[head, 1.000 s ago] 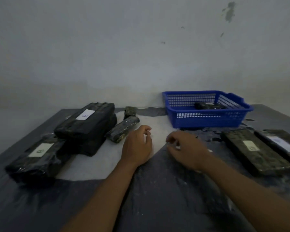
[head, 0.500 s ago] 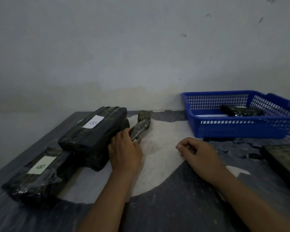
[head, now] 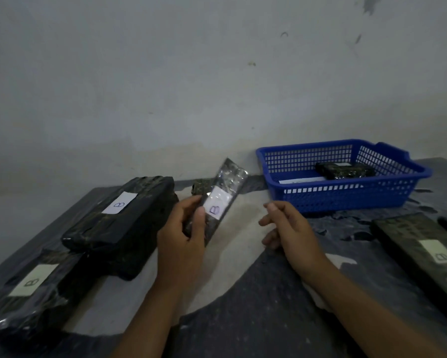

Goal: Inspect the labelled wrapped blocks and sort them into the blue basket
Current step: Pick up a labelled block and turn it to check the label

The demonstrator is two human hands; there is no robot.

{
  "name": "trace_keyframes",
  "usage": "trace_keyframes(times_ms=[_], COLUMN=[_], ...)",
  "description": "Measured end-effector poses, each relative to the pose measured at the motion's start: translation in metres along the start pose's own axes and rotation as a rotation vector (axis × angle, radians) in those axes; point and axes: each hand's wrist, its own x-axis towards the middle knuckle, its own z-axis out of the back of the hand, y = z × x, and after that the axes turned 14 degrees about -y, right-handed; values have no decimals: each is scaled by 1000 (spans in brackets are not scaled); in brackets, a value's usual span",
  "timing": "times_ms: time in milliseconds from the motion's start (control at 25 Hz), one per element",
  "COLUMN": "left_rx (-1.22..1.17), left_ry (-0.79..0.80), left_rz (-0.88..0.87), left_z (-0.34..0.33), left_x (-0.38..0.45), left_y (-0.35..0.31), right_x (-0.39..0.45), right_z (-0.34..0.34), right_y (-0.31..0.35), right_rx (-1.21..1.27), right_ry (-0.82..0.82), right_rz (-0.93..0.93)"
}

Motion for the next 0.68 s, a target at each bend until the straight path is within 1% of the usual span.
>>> trace_keyframes(times_ms=[80,160,240,360,520,560,680], left_rx=[-64,-18,-72,-200,-452,-469,-423], left_ry=[216,327,324,259,308,317,315], left_rz=[164,239,318,468,680,690,650], left_z=[-4,-9,-13,-12,-12,-11,-12], left_x=[-6,-6,-4,1,6,7,8], left_y=[2,6,8,7,3,2,7], right_x=[1,1,0,0,2,2,1], right_z=[2,6,7,4,-1,-3,-8], right_y=[4,8,10,9,7,4,-2], right_rx=[150,218,219,157,353,352,263], right_ry=[-1,5,34,71,-14,-12,17], right_rz=[-103,-170,-181,-135,-189,-194,-187])
